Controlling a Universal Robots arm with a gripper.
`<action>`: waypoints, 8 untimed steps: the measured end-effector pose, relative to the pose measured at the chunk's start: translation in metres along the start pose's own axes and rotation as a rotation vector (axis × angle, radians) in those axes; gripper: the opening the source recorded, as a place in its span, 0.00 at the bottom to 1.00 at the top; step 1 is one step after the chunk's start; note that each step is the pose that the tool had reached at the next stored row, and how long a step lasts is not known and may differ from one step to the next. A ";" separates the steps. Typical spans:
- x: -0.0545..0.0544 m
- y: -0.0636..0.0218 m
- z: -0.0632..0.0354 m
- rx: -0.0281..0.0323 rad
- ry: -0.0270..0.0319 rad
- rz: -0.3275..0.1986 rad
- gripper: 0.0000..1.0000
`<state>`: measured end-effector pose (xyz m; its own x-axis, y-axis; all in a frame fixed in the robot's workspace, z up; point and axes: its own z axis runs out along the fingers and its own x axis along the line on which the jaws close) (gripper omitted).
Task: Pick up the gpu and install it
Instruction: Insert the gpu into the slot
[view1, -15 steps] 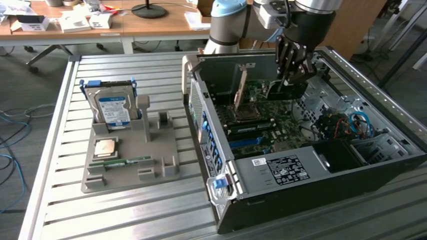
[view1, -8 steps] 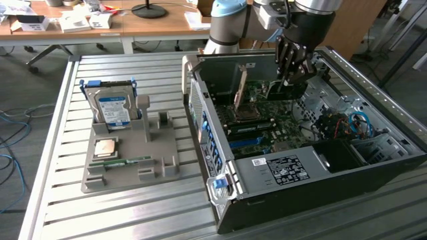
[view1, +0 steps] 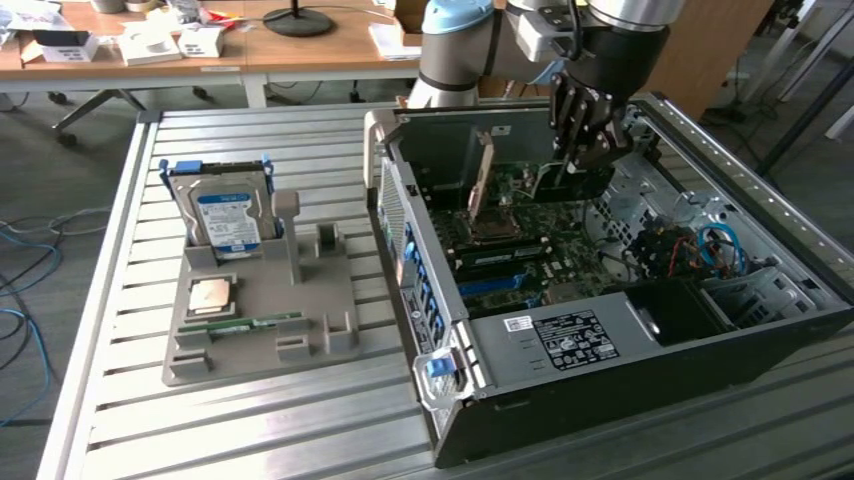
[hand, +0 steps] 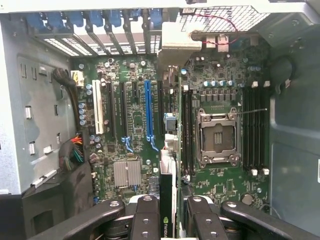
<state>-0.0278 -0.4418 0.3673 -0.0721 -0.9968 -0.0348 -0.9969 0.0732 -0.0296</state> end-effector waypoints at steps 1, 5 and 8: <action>0.000 0.0000 0.0002 -0.0001 0.0000 -0.004 0.26; 0.001 -0.0001 0.0008 -0.0005 -0.0007 -0.017 0.26; 0.003 -0.0002 0.0007 -0.0007 -0.0007 -0.020 0.26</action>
<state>-0.0278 -0.4445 0.3666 -0.0519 -0.9980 -0.0349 -0.9982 0.0529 -0.0297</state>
